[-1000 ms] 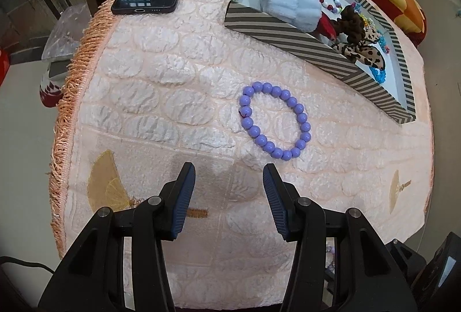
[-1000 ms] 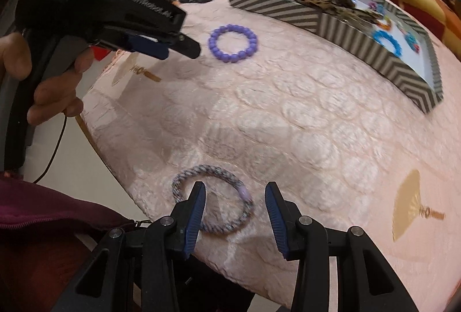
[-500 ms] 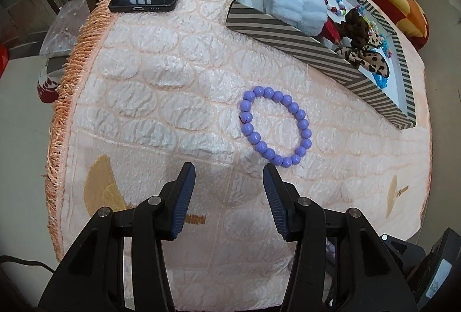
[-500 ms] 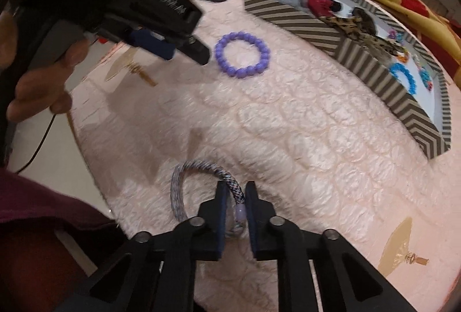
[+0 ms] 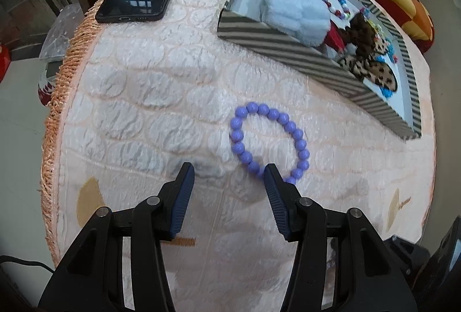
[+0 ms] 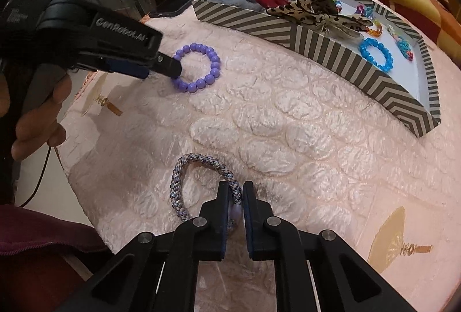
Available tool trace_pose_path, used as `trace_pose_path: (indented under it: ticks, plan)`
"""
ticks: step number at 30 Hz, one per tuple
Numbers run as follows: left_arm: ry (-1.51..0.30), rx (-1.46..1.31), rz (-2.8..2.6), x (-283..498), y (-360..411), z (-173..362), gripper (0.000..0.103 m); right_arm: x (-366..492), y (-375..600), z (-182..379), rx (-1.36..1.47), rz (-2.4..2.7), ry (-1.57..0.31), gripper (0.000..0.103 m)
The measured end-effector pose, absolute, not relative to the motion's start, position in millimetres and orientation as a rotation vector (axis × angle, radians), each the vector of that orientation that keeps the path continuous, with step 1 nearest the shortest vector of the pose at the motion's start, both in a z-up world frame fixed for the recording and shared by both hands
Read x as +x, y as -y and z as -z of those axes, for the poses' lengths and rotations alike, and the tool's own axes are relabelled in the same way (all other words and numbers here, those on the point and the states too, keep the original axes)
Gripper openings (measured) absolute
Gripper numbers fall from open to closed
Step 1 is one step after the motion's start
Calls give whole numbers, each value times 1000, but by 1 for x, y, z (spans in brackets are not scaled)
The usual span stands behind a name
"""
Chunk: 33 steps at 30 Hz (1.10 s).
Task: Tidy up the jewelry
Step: 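Grasp the purple bead bracelet with the left gripper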
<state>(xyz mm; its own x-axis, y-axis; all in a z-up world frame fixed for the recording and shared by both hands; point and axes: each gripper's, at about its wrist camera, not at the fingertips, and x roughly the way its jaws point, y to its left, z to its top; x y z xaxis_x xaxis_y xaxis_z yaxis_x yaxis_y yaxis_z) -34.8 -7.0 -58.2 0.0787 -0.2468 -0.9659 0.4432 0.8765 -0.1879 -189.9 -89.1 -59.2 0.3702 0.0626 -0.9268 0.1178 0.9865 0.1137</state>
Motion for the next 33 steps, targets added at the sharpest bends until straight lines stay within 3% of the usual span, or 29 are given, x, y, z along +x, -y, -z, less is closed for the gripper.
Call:
trace_pose_path:
  ticks: [8,14,15,16,17,19,26,33]
  plan:
    - [-1373,223,492,-30,23,59,51,-179,95,54,161,26,-1191,20]
    - [-1344,245,473,-25,35,63,50,-171,92,57,125,3,-1194,20]
    - [-1330,258,476,-25,38,63,46,-171,92,58,119,7,-1189,19]
    - [-1310,271,479,-25,40,62,29,-171,91,58,109,8,-1181,16]
    - [-1296,286,479,-25,42,62,20,-170,91,58,105,3,-1180,11]
    - [-1293,286,501,-24,45,62,9,-172,94,56,124,-4,-1181,7]
    - [-1305,221,577,-29,41,52,8,-185,121,39,248,17,-1129,7]
    - [-1228,222,657,-42,42,8,8,-200,159,17,336,80,-1064,6]
